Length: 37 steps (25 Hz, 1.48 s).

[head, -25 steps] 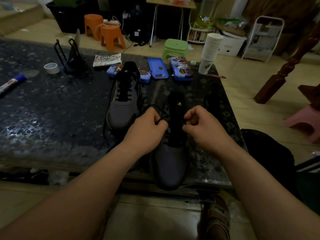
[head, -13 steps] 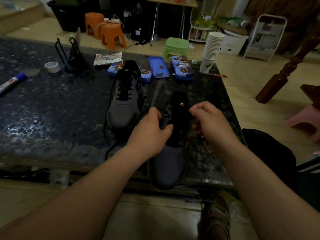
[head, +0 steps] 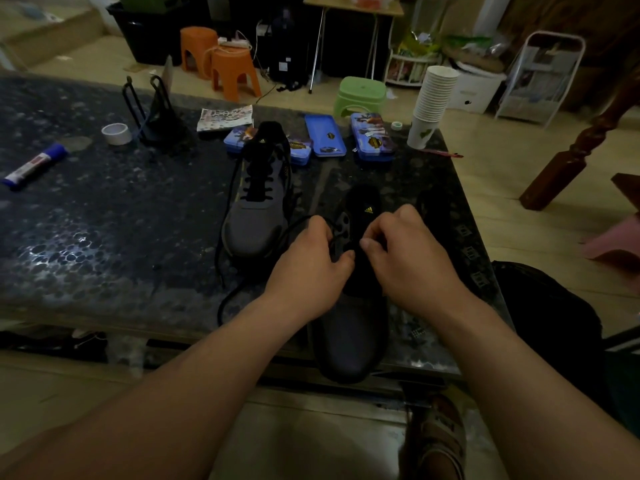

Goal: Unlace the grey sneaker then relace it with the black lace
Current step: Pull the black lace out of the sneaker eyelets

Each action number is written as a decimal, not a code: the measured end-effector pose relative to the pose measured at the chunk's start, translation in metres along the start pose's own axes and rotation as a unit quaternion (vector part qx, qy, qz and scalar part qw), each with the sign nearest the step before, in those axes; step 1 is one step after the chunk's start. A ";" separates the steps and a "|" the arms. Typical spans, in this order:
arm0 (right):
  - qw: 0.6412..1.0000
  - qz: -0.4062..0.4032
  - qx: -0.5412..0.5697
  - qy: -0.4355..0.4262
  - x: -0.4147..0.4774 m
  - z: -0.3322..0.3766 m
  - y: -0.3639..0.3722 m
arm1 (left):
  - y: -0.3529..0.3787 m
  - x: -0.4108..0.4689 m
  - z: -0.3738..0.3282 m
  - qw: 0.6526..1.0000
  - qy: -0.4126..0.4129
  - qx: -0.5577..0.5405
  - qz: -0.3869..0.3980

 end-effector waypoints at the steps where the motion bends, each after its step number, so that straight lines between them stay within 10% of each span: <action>1: 0.999 0.014 -0.030 -0.015 -0.001 0.004 0.001 | 0.000 0.000 0.000 1.000 -0.005 -0.004 0.004; 7: 0.997 0.023 -0.072 -0.031 0.004 0.006 -0.002 | 0.000 0.000 0.000 1.000 -0.006 0.007 0.004; 13: 0.917 0.016 0.376 0.130 -0.017 -0.010 -0.013 | -0.001 0.004 0.003 1.000 -0.010 -0.009 0.009; 20: 0.997 0.064 -0.034 0.015 -0.006 0.000 -0.006 | 0.003 0.002 0.001 1.000 -0.004 0.017 -0.004; 24: 0.990 -0.008 0.140 -0.013 -0.015 0.007 -0.022 | 0.003 0.002 0.004 1.000 -0.016 -0.007 -0.005; 28: 0.895 -0.088 0.436 0.044 -0.030 0.000 -0.032 | 0.004 0.002 0.002 1.000 -0.020 0.007 -0.005; 32: 0.962 -0.026 0.238 0.129 -0.026 -0.018 -0.011 | 0.005 -0.001 0.001 1.000 -0.002 0.000 -0.004; 37: 0.999 0.009 -0.047 -0.008 -0.008 0.005 -0.004 | 0.005 0.000 -0.001 1.000 -0.003 0.003 -0.010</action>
Point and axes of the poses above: each hand's wrist, its own x-axis towards the middle knuckle, its own y-axis out of the palm, z = x × y, the point moved 9 cm from there along x, towards the middle knuckle, and after that the axes turned 14 degrees about -y, right-handed, at the moved point
